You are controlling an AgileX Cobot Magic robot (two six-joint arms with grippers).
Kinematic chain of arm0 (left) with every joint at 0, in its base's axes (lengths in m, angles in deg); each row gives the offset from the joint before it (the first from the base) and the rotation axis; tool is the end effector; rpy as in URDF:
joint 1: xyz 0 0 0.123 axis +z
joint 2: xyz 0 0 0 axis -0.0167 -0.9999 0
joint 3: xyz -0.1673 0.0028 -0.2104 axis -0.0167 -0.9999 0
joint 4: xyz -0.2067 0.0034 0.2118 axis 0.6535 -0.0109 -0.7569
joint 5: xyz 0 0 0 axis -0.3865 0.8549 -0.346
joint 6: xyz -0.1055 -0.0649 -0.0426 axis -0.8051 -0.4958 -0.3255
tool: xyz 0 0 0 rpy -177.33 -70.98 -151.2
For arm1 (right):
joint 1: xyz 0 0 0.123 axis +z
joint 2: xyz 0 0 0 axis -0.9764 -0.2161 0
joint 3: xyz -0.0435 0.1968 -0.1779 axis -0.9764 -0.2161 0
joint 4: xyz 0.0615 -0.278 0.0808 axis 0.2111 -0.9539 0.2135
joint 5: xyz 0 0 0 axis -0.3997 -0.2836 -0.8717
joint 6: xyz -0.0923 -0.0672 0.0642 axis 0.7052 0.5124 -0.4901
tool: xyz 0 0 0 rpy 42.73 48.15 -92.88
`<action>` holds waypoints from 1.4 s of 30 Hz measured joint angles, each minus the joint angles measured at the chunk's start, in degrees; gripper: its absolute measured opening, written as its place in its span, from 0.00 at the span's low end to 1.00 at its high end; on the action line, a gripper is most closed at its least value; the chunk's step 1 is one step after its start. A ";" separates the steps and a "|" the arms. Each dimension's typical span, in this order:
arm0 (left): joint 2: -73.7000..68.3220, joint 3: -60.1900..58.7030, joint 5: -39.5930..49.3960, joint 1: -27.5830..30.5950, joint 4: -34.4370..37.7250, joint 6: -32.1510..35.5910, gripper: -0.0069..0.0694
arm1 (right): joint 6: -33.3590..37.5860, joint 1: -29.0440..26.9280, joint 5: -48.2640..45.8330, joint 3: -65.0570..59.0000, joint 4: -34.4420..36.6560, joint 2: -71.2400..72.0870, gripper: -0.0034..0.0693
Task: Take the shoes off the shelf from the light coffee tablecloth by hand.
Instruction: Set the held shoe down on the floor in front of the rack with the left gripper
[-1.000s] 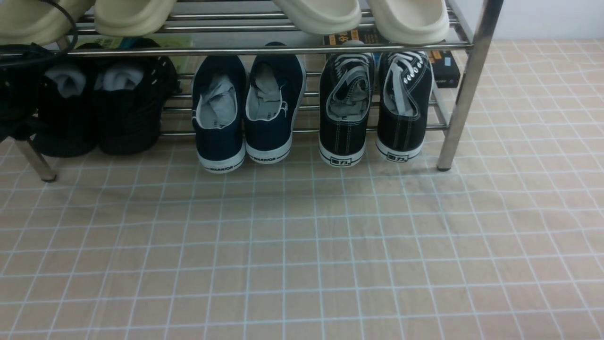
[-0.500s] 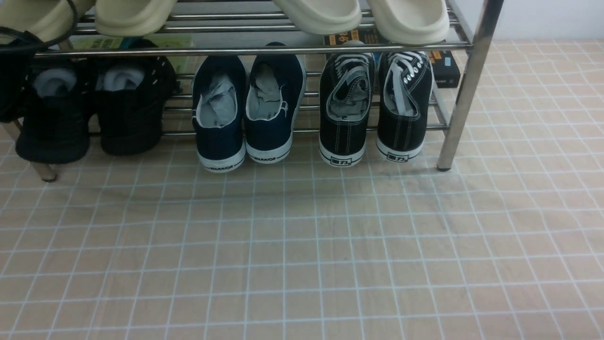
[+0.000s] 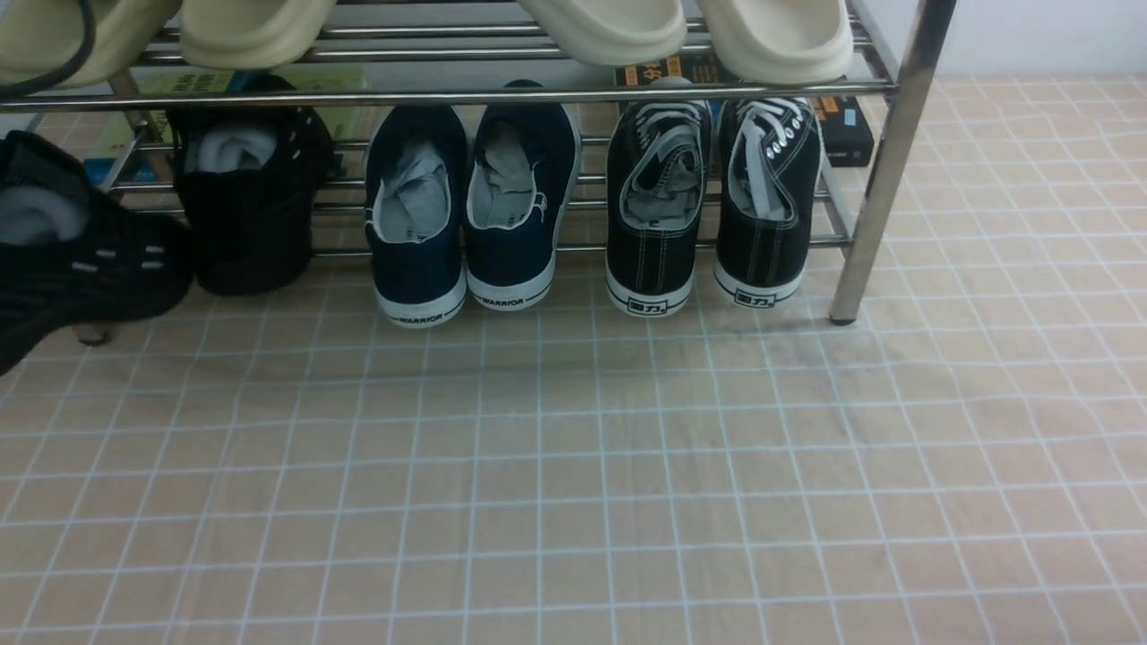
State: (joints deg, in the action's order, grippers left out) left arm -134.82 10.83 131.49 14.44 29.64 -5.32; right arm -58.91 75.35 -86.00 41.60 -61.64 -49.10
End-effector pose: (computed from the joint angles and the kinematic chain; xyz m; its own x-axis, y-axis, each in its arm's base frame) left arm 0.3325 0.0843 0.3418 -0.5770 -0.5664 -0.5884 -0.5439 0.8040 -0.2405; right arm 0.1512 -0.0044 0.1622 -0.3003 0.0449 -0.9528 0.0383 0.9987 0.0350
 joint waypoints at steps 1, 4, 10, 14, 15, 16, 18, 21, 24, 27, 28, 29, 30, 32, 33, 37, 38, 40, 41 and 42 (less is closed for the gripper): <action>1.26 0.00 1.37 0.00 -0.62 0.00 0.12 | 0.00 0.00 0.00 0.00 0.00 0.00 0.37; 5.38 0.00 6.67 0.00 -2.36 0.18 0.12 | 0.00 0.00 0.00 0.00 0.00 0.00 0.37; 12.38 -1.63 13.37 0.00 -4.22 1.32 0.12 | 0.00 0.00 0.00 0.00 0.00 0.00 0.37; 16.48 -6.24 13.37 0.00 -1.91 0.74 0.12 | 0.00 0.00 0.00 0.00 0.00 0.00 0.37; 17.26 -7.48 13.37 0.00 -1.43 0.03 0.12 | 0.00 0.00 0.00 0.00 0.00 0.00 0.37; 18.18 -9.15 13.20 0.00 -1.01 -1.20 0.12 | 0.00 0.00 0.00 0.00 0.00 0.00 0.37; 19.87 -12.59 12.00 0.00 -0.33 -4.07 0.12 | 0.00 0.00 0.00 0.00 0.00 0.00 0.37; 22.37 -19.34 6.18 0.00 2.00 -7.78 0.12 | 0.00 0.00 0.00 0.00 0.00 0.00 0.37; 23.20 -25.86 -2.04 0.00 6.71 -8.76 0.12 | 0.00 0.00 0.00 0.00 0.00 0.00 0.37; 23.13 -31.25 -10.95 0.00 13.71 -8.74 0.12 | 0.00 0.00 0.00 0.00 0.00 0.00 0.37; 23.13 -31.55 -11.46 0.00 14.18 -8.68 0.12 | 0.00 0.00 0.00 0.00 0.00 0.00 0.37; 23.08 -33.37 -15.01 0.00 17.64 -7.81 0.12 | 0.00 0.00 0.00 0.00 0.00 0.00 0.37; 23.08 -33.71 -15.68 0.00 18.42 -7.53 0.12 | 0.00 0.00 0.00 0.00 0.00 0.00 0.37; 23.08 -34.65 -18.78 0.00 22.11 -5.74 0.12 | 0.00 0.00 0.00 0.00 0.00 0.00 0.37; 23.08 -34.69 -19.36 0.00 22.40 -5.47 0.12 | 0.00 0.00 0.00 0.00 0.00 0.00 0.37; 23.08 -34.76 -21.33 0.00 22.76 -4.59 0.12 | 0.00 0.00 0.00 0.00 0.00 0.00 0.37; 23.08 -34.76 -21.33 0.00 22.75 -4.53 0.12 | 0.00 0.00 0.00 0.00 0.00 0.00 0.37; 23.02 -34.76 -20.57 0.00 21.67 -3.82 0.12 | 0.00 0.00 0.00 0.00 0.00 0.00 0.37; 23.02 -34.99 -19.65 0.00 20.46 -3.58 0.12 | 0.00 0.00 0.00 0.00 0.00 0.00 0.37; 23.02 -35.17 -19.50 0.00 20.04 -3.43 0.12 | 0.00 0.00 0.00 0.00 0.00 0.00 0.37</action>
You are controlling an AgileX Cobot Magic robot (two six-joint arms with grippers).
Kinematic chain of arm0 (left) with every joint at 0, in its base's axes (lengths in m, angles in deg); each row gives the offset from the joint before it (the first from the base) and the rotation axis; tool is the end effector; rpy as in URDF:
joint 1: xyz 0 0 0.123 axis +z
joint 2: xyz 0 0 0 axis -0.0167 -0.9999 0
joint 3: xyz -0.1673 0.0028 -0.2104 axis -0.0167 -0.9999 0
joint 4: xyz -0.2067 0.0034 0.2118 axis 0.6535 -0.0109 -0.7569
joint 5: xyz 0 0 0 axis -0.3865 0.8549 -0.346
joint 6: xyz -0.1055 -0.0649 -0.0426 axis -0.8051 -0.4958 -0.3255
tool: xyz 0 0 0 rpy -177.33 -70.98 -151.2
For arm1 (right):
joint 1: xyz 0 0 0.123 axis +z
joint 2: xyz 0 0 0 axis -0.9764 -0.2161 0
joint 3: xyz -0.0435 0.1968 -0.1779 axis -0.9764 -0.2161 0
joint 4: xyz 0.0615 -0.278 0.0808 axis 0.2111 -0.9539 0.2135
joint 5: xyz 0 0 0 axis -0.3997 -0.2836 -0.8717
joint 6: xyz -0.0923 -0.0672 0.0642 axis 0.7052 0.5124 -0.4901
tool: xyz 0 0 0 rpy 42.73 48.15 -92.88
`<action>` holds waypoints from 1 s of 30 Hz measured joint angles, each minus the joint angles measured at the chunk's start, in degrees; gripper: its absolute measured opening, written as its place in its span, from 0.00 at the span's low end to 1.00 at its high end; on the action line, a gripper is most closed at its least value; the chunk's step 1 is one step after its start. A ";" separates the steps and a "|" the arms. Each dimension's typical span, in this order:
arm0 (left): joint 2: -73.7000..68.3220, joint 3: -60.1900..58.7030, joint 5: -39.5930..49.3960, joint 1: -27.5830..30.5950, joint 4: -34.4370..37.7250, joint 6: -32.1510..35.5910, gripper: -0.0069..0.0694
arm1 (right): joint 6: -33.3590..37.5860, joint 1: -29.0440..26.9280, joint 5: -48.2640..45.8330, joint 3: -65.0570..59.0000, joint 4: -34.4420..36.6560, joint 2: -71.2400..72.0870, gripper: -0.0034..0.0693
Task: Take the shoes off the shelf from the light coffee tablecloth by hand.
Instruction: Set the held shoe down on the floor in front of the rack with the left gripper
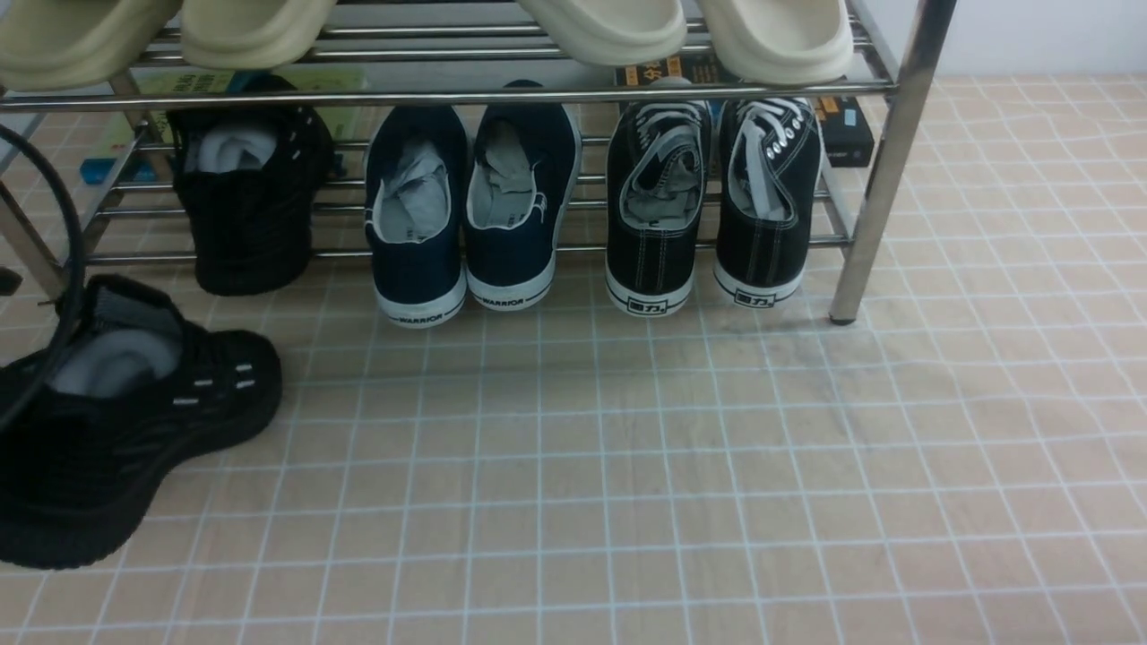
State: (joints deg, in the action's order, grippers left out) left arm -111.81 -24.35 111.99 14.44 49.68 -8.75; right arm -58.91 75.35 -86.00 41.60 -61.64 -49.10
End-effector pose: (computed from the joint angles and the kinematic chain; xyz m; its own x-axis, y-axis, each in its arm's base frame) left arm 0.2569 0.0364 0.2609 -0.4073 -0.7922 -0.4544 -0.5148 0.6101 -0.6023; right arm 0.1512 -0.0044 0.1622 -0.3003 0.0449 -0.9528 0.0383 0.9987 0.0350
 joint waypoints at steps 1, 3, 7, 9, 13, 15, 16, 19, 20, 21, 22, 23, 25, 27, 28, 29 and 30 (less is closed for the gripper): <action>0.00 -0.66 0.00 0.00 -0.97 -0.01 0.12 | 0.00 0.00 0.00 0.00 0.00 0.00 0.37; 0.00 -1.79 -0.58 0.00 -2.40 -0.49 0.12 | 0.00 0.00 0.00 0.00 0.00 0.00 0.37; 0.00 -2.97 -2.69 0.00 -4.86 -1.05 0.12 | 0.00 0.00 0.00 0.00 0.00 0.00 0.37; 0.11 -3.18 -5.24 0.00 -5.94 -2.96 0.12 | 0.00 0.00 0.00 0.00 0.00 0.00 0.37; 0.86 -3.18 -8.52 0.00 -7.22 -4.57 0.12 | 0.00 0.00 0.00 0.00 0.00 0.00 0.37; 1.28 -3.18 -10.55 0.00 -8.40 -5.24 0.12 | 0.00 0.00 0.00 0.00 0.00 0.00 0.37; 1.28 -3.18 -11.26 0.00 -8.75 -5.91 0.12 | 0.00 0.00 0.00 0.00 0.00 0.00 0.37; -0.85 -3.18 -11.35 0.00 -8.90 -7.88 0.12 | 0.00 0.00 0.00 0.00 0.00 0.00 0.37; -2.06 -3.18 -11.13 0.00 -9.05 -7.98 0.12 | 0.00 0.00 0.00 0.00 0.00 0.00 0.37; -3.12 -3.18 -10.71 0.00 -9.17 -7.98 0.12 | 0.00 0.00 0.00 0.00 0.00 0.00 0.37; -4.45 -3.18 -10.39 0.00 -9.62 -7.98 0.13 | 0.00 0.00 0.00 0.00 0.00 0.00 0.37; -5.77 -3.18 -9.99 0.00 -10.30 -7.98 0.13 | 0.00 0.00 0.00 0.00 0.00 0.00 0.37; -7.26 -3.18 -9.75 0.00 -11.58 -7.98 0.13 | 0.00 0.00 0.00 0.00 0.00 0.00 0.37; -9.30 -3.18 -9.68 0.00 -13.59 -7.76 0.15 | 0.00 0.00 0.00 0.00 0.00 0.00 0.37; -9.64 -3.18 -9.45 0.00 -14.18 -7.08 0.16 | 0.00 0.00 0.00 0.00 0.00 0.00 0.37; -9.87 -3.18 -8.95 0.00 -14.48 -6.31 0.18 | 0.00 0.00 0.00 0.00 0.00 0.00 0.37; -9.92 -3.18 -8.66 0.00 -14.55 -5.88 0.19 | 0.00 0.00 0.00 0.00 0.00 0.00 0.37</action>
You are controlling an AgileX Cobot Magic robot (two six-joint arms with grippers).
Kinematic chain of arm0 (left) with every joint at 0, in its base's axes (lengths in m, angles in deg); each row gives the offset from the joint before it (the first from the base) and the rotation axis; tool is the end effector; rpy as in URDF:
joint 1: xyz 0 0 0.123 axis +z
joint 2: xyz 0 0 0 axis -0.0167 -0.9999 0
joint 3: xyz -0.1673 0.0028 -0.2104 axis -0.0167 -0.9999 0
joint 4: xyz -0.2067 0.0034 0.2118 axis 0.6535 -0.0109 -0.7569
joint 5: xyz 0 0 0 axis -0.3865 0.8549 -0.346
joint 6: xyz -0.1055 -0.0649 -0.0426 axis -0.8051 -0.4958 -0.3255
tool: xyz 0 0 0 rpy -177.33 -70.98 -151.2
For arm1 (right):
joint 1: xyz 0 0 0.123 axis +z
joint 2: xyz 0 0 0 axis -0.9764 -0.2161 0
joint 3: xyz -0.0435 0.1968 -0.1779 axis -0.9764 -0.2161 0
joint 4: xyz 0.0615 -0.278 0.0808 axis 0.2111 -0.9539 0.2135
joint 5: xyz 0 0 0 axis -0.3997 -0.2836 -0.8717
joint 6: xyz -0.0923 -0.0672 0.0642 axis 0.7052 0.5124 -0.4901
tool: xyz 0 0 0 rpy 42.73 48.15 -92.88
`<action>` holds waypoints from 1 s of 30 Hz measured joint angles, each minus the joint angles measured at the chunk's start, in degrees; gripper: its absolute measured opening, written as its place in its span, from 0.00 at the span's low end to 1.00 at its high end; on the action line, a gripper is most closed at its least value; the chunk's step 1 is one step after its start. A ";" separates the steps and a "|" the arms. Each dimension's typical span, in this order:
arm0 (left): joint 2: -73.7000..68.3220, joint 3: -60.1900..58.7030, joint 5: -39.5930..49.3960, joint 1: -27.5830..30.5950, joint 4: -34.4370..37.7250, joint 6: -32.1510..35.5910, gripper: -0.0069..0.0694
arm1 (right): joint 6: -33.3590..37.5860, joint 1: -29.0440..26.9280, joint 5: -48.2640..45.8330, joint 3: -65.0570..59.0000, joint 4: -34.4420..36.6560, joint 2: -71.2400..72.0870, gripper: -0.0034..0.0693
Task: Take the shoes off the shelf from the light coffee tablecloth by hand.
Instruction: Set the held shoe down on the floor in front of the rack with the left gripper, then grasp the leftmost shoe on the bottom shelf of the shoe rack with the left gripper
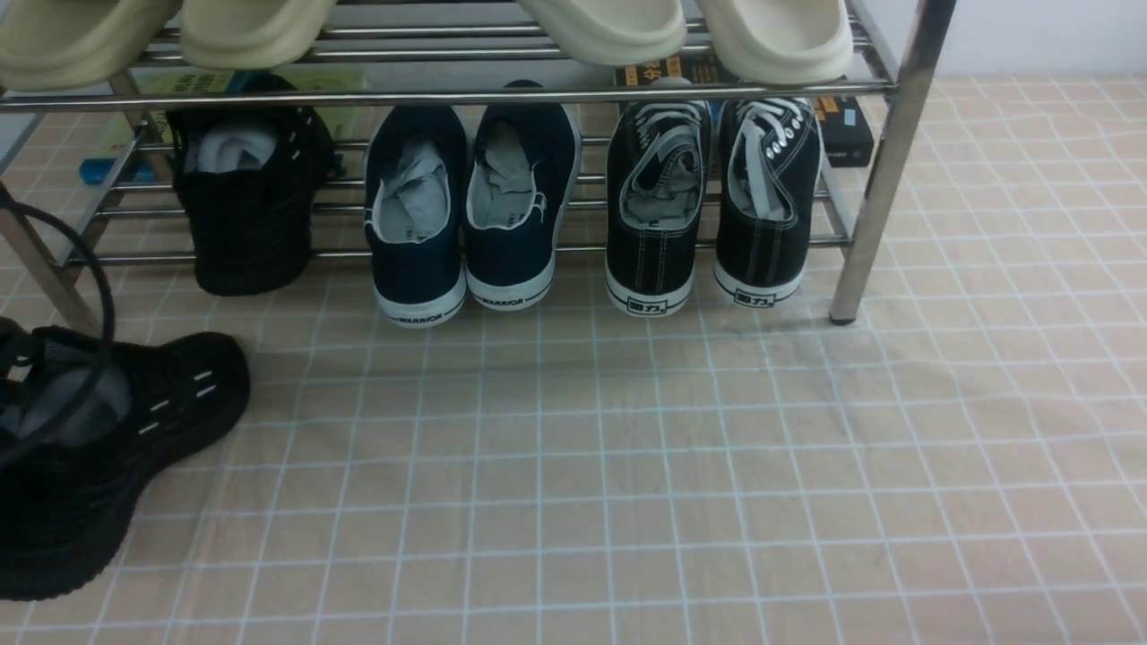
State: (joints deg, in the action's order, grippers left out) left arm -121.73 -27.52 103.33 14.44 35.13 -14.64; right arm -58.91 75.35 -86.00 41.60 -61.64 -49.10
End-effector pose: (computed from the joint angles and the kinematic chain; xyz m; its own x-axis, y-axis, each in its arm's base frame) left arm 0.2762 0.0626 0.2028 -0.4343 -0.7362 -0.5189 -0.6118 0.6640 -0.4299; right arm 0.1512 -0.0044 0.1622 -0.3003 0.0449 -0.9528 0.0383 0.9987 0.0350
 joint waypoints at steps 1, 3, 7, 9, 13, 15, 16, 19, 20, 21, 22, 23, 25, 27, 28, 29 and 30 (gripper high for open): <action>-0.15 0.00 1.69 0.00 -0.07 2.00 0.24 | 0.00 0.00 0.00 0.00 0.00 0.00 0.37; -0.15 0.30 4.17 0.00 -0.02 4.67 0.33 | 0.00 0.00 0.00 0.00 0.00 0.00 0.37; -0.15 2.82 10.14 0.00 0.11 7.47 0.50 | 0.00 0.00 0.00 0.00 0.00 0.00 0.37; -0.15 6.23 15.18 0.00 0.13 8.56 0.57 | 0.00 0.00 0.00 0.00 0.00 0.00 0.37; -0.60 15.87 21.93 0.00 0.39 11.34 0.61 | 0.00 0.00 0.00 0.00 0.00 0.00 0.37; -1.86 21.02 24.99 0.00 0.82 12.81 0.56 | 0.00 0.00 0.00 0.00 0.00 0.00 0.37; -3.10 24.02 27.33 0.00 1.28 13.40 0.51 | 0.00 0.00 0.00 0.00 0.00 0.00 0.37; -8.67 32.24 34.70 0.00 2.62 15.60 0.30 | 0.00 0.00 0.00 0.00 0.00 0.00 0.37; -11.21 34.86 36.41 0.00 3.06 16.39 0.22 | 0.00 0.00 0.00 0.00 0.00 0.00 0.37; -14.40 37.66 37.13 0.00 3.22 16.92 0.16 | 0.00 0.00 0.00 0.00 0.00 0.00 0.37; -16.56 39.35 36.94 0.00 3.40 17.03 0.13 | 0.00 0.00 0.00 0.00 0.00 0.00 0.37; -19.22 40.92 36.34 0.00 3.53 16.97 0.11 | 0.00 0.00 0.00 0.00 0.00 0.00 0.37; -24.04 44.45 34.37 0.00 4.40 15.73 0.10 | 0.00 0.00 0.00 0.00 0.00 0.00 0.37; -26.43 45.91 32.96 0.00 5.35 15.07 0.10 | 0.00 0.00 0.00 0.00 0.00 0.00 0.37; -28.98 47.25 30.91 0.00 7.26 14.58 0.13 | 0.00 0.00 0.00 0.00 0.00 0.00 0.37; -30.24 47.73 29.53 0.00 8.83 14.47 0.16 | 0.00 0.00 0.00 0.00 0.00 0.00 0.37; -30.91 47.89 28.67 0.00 9.97 14.47 0.19 | 0.00 0.00 0.00 0.00 0.00 0.00 0.37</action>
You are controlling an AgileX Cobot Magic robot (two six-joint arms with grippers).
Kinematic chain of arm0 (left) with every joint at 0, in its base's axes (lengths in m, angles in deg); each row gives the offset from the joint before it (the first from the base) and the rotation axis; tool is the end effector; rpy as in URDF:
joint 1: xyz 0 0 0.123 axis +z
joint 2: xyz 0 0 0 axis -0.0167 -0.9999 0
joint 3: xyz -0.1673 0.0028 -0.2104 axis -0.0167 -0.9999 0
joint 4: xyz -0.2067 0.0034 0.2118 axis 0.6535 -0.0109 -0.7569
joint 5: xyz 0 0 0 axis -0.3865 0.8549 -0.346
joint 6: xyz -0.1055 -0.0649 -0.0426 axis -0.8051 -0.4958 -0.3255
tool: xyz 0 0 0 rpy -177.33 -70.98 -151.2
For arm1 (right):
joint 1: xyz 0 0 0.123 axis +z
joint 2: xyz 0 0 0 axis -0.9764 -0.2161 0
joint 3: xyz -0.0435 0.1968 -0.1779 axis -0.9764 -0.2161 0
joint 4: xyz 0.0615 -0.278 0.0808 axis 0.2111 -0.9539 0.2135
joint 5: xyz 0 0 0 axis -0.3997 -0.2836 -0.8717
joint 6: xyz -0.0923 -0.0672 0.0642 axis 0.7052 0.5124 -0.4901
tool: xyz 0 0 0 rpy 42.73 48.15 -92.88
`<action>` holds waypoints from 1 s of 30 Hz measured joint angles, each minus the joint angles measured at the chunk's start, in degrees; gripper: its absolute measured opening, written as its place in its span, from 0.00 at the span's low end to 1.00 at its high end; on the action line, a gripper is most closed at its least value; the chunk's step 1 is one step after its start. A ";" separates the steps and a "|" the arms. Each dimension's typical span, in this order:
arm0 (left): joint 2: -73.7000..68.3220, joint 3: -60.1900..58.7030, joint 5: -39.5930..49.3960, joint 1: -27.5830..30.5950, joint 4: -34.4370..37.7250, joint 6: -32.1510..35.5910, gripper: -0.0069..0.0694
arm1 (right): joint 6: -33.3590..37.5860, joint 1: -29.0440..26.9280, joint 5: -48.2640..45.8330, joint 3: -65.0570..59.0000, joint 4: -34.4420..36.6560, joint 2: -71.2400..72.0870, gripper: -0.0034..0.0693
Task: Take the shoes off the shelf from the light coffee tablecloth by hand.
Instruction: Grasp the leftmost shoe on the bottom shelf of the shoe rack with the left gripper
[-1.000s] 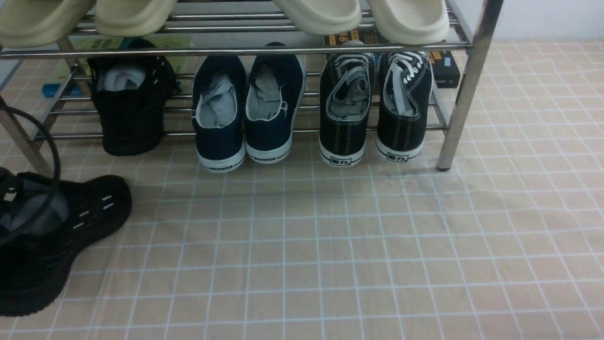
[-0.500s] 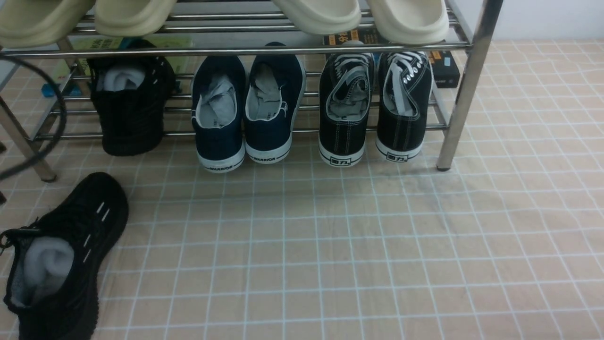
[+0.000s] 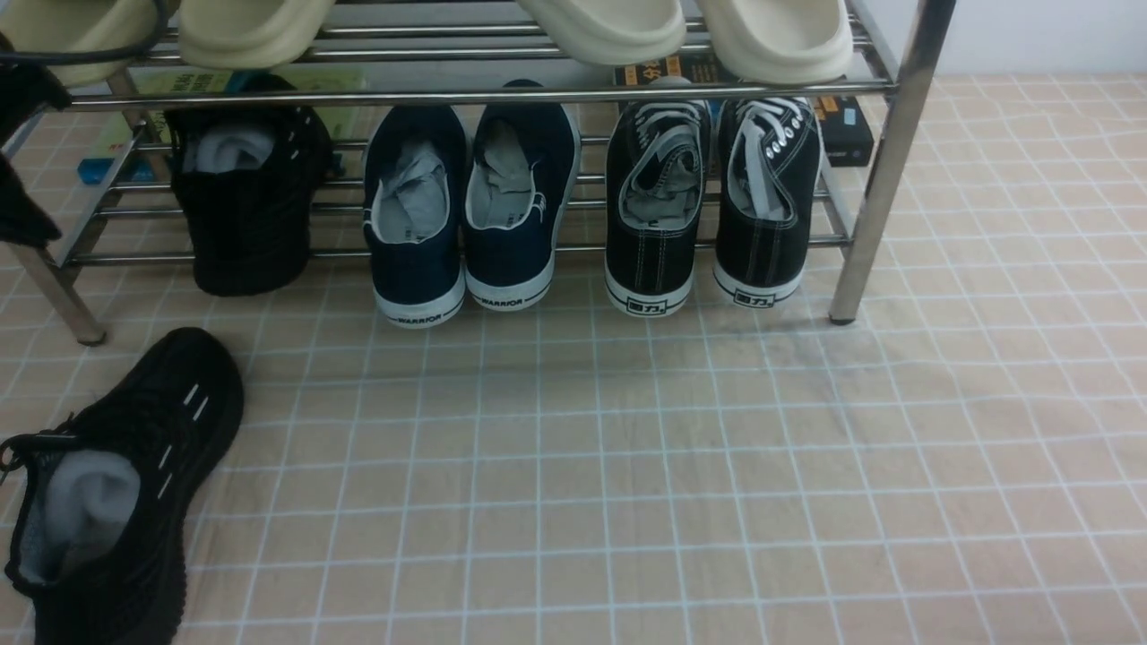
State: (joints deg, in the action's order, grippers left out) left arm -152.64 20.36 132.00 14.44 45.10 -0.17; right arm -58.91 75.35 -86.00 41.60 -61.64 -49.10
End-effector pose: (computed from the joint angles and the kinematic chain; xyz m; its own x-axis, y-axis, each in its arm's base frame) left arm 0.4089 0.0721 0.2874 -0.6739 -0.6319 -0.3829 -0.5036 0.7721 -0.3877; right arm 0.1512 -0.0044 0.1622 -0.3003 0.0449 -0.9528 0.0383 0.9987 0.0350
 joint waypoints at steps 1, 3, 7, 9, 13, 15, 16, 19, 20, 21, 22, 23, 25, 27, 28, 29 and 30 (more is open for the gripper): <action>-0.63 0.11 -0.69 0.00 0.82 0.06 0.21 | 0.00 0.00 0.00 0.00 0.00 0.00 0.37; -2.57 0.28 -3.04 0.00 5.56 1.49 0.31 | 0.00 0.00 0.00 0.00 0.00 0.00 0.37; -6.56 0.28 -7.96 0.00 14.40 6.27 0.59 | 0.00 0.00 0.00 0.00 0.00 0.00 0.37; -7.95 0.28 -10.00 0.00 16.48 6.80 0.67 | 0.00 0.00 0.00 0.00 0.00 0.00 0.37; -10.40 0.28 -13.75 0.00 19.26 7.13 0.79 | 0.00 0.00 0.00 0.00 0.00 0.00 0.37; -11.14 0.28 -14.77 0.00 19.75 7.13 0.80 | 0.00 0.00 0.00 0.00 0.00 0.00 0.37; -11.67 0.28 -15.67 0.00 20.38 7.13 0.80 | 0.00 0.00 0.00 0.00 0.00 0.00 0.37; -13.12 0.28 -18.04 0.00 21.79 7.13 0.81 | 0.00 0.00 0.00 0.00 0.00 0.00 0.37; -13.12 0.28 -18.04 0.00 21.87 7.13 0.81 | 0.00 0.00 0.00 0.00 0.00 0.00 0.37; -14.01 0.28 -19.27 0.00 22.60 7.13 0.81 | 0.00 0.00 0.00 0.00 0.00 0.00 0.37; -14.55 0.28 -19.74 0.00 23.03 7.13 0.81 | 0.00 0.00 0.00 0.00 0.00 0.00 0.37; -15.06 0.28 -20.09 0.00 23.65 7.13 0.81 | 0.00 0.00 0.00 0.00 0.00 0.00 0.37; -15.82 0.28 -20.13 0.00 24.27 7.18 0.81 | 0.00 0.00 0.00 0.00 0.00 0.00 0.37; -17.15 0.28 -20.42 -0.19 25.74 7.38 0.78 | 0.00 0.00 0.00 0.00 0.00 0.00 0.37; -17.66 0.28 -21.07 -0.40 26.30 7.38 0.76 | 0.00 0.00 0.00 0.00 0.00 0.00 0.37; -17.66 0.28 -21.07 -0.48 26.43 7.44 0.75 | 0.00 0.00 0.00 0.00 0.00 0.00 0.37; -18.39 0.28 -22.69 -1.16 26.58 7.93 0.68 | 0.00 0.00 0.00 0.00 0.00 0.00 0.37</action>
State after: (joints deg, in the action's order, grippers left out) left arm -171.03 20.64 109.31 13.29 71.69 7.76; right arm -58.91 75.35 -86.00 41.60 -61.64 -49.10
